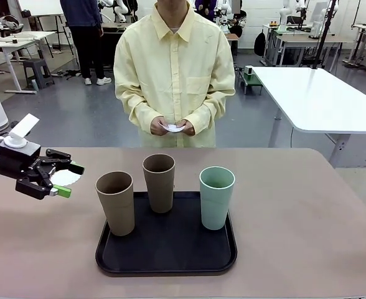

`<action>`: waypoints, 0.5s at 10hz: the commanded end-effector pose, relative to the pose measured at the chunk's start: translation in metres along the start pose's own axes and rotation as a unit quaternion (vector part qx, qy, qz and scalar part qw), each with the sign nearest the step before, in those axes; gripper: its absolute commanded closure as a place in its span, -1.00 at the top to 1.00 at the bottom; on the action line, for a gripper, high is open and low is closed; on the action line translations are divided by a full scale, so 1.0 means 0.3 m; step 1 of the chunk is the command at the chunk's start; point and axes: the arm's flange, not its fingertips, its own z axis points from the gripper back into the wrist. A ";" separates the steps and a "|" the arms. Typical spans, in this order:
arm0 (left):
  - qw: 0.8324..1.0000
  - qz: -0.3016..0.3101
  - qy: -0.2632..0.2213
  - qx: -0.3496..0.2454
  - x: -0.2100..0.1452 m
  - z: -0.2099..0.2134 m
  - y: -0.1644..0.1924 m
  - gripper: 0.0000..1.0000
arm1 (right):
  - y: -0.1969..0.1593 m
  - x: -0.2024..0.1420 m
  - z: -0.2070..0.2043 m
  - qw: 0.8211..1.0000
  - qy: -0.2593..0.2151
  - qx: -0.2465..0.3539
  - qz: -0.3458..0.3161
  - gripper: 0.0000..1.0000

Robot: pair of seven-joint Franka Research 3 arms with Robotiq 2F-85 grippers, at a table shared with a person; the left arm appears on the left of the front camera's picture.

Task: Place coasters on the table and set cups on them.
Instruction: Pick up one Reusable plastic cup and place it on a coaster set by the human.

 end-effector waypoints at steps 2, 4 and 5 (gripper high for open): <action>1.000 -0.003 -0.002 -0.004 -0.006 0.009 -0.003 1.00 | 0.000 0.005 -0.001 1.000 -0.002 0.010 0.005 1.00; 1.000 -0.003 -0.002 -0.004 -0.006 0.009 -0.003 1.00 | 0.000 0.005 -0.001 1.000 -0.002 0.010 0.005 1.00; 1.000 -0.003 -0.002 -0.004 -0.006 0.009 -0.003 1.00 | 0.000 0.005 -0.001 1.000 -0.002 0.010 0.005 1.00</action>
